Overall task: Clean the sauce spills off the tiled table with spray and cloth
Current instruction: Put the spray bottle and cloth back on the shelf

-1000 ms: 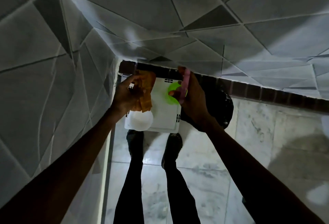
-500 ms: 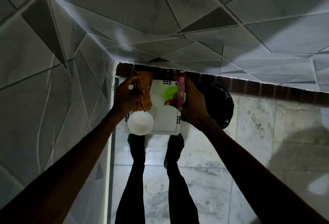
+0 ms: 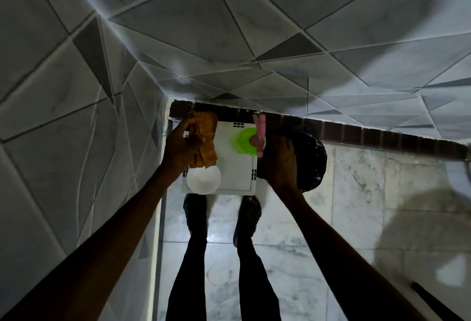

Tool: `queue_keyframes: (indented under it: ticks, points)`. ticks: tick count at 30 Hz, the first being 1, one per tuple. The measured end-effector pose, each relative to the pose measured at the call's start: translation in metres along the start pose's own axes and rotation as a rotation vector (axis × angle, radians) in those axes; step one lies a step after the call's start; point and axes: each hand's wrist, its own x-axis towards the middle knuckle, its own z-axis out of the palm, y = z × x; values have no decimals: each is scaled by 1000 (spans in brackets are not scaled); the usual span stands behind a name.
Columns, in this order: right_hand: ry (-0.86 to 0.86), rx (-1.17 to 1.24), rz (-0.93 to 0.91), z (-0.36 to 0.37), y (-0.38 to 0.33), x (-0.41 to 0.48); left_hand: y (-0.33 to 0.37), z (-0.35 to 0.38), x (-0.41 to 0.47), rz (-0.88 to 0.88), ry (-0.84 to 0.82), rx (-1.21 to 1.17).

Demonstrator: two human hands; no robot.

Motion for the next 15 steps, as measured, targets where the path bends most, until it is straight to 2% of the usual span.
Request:
queue_keyframes:
  ticks: [2, 5, 6, 10, 13, 15]
  points:
    - [-61, 96, 211, 12, 2, -16, 0, -2, -3, -2, -20, -35]
    - [-257, 659, 622, 37, -7, -31, -9, -5, 4, -43, -87, -82]
    - [-310, 824, 691, 46, -14, -33, -17, -7, 9, -71, -113, -111]
    - [-481, 1178, 717, 71, -37, -22, -40, -13, 27, -152, -256, -217]
    - [-504, 1382, 654, 87, -47, -13, -59, -21, 44, -155, -293, -173]
    - [-468, 1332, 556, 98, -50, -7, -67, -24, 56, -105, -273, -83]
